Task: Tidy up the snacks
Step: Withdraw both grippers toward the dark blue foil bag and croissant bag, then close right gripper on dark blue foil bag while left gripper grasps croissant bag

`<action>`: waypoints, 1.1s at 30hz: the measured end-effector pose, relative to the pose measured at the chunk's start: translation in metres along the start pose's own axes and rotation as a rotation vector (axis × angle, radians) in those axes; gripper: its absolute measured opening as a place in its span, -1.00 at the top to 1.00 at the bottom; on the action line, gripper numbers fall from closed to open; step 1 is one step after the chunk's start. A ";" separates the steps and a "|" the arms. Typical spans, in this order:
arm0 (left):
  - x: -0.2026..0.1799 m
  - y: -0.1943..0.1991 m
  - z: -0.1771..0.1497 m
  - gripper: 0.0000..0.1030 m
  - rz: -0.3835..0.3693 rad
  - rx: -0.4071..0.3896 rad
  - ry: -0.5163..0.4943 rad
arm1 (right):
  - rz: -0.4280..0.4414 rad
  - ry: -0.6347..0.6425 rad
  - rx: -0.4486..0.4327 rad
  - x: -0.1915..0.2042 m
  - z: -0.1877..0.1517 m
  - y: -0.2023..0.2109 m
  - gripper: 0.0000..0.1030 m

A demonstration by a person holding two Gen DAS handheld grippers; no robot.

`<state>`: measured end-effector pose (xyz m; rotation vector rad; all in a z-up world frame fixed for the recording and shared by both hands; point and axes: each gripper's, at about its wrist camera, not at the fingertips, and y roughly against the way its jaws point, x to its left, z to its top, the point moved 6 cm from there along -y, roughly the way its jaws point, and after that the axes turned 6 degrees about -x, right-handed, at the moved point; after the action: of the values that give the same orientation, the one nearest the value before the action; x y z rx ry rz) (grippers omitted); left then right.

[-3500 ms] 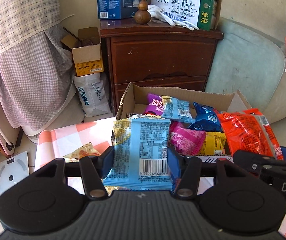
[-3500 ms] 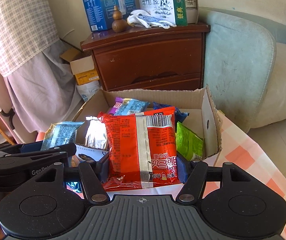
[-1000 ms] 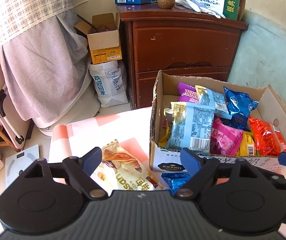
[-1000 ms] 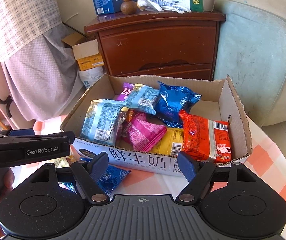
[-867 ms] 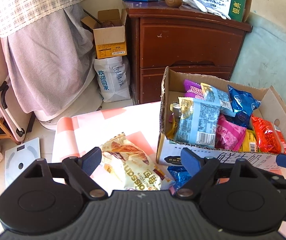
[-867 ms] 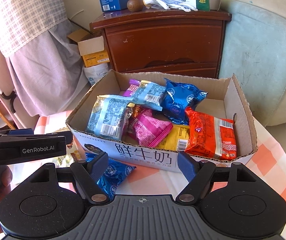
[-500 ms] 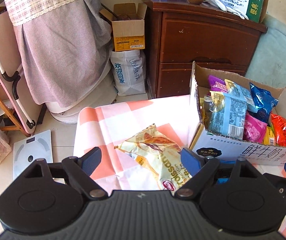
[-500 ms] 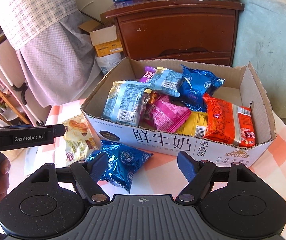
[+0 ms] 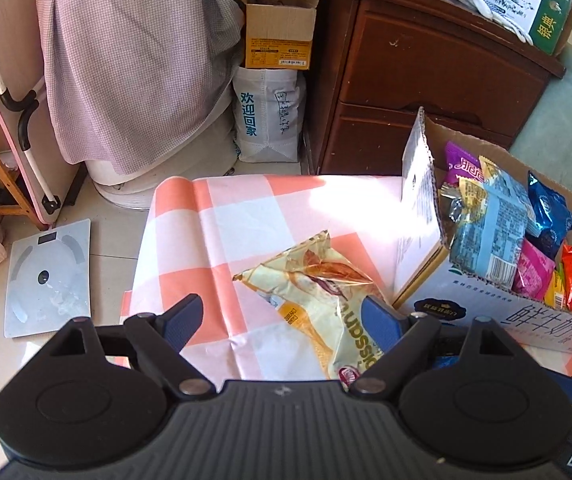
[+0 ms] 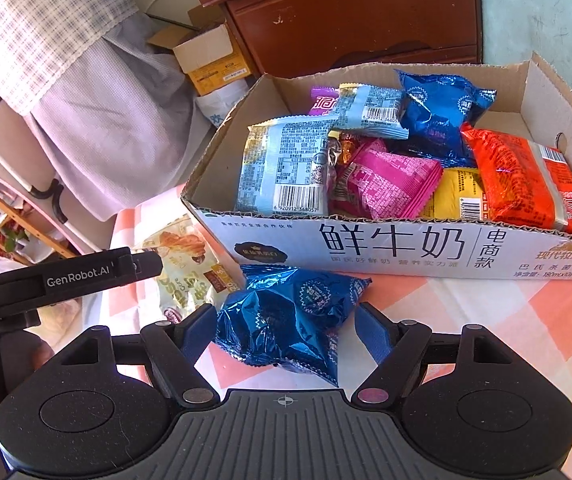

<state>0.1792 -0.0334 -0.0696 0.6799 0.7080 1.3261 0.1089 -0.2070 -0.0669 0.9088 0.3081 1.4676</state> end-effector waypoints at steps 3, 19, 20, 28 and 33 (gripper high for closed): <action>-0.002 -0.008 -0.001 -0.67 -0.020 0.014 0.036 | -0.006 -0.003 -0.006 0.004 0.000 -0.007 -0.50; -0.004 -0.019 -0.009 -0.71 0.002 0.055 0.013 | -0.111 0.072 0.039 -0.017 -0.005 -0.011 -0.44; -0.003 -0.017 -0.009 -0.71 0.009 0.061 0.007 | -0.119 0.072 0.045 -0.019 -0.007 -0.009 -0.44; -0.023 -0.017 -0.012 -0.69 -0.041 0.046 -0.046 | -0.127 0.055 0.047 -0.020 -0.006 -0.010 -0.46; -0.024 -0.027 -0.017 -0.69 -0.006 0.056 -0.037 | -0.116 0.042 0.054 -0.019 -0.006 -0.012 -0.47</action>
<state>0.1800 -0.0600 -0.0997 0.7453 0.7192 1.2890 0.1104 -0.2214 -0.0854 0.8892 0.4266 1.3781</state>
